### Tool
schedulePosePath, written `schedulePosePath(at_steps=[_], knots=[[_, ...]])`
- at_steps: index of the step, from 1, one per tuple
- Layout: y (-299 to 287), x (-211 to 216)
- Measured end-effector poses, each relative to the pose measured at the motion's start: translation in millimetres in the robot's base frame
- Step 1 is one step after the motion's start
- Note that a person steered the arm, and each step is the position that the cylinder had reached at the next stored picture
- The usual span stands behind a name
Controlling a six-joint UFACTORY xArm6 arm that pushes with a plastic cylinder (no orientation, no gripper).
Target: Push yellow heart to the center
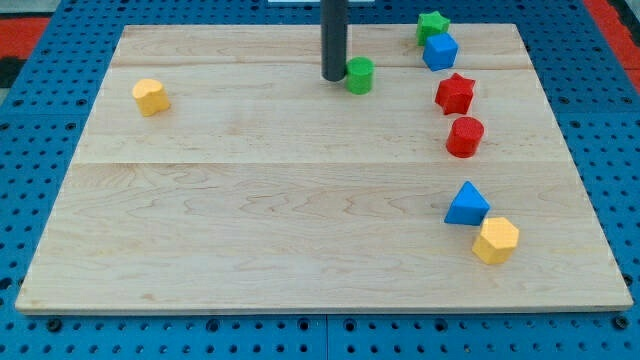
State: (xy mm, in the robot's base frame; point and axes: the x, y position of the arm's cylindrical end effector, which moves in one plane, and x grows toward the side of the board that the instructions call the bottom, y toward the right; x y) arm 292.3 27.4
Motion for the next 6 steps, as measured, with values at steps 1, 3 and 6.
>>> schedulePosePath(at_steps=[1,3,6], knots=[[26.8,0.0],[72.9,0.7],[45.2,7.6]])
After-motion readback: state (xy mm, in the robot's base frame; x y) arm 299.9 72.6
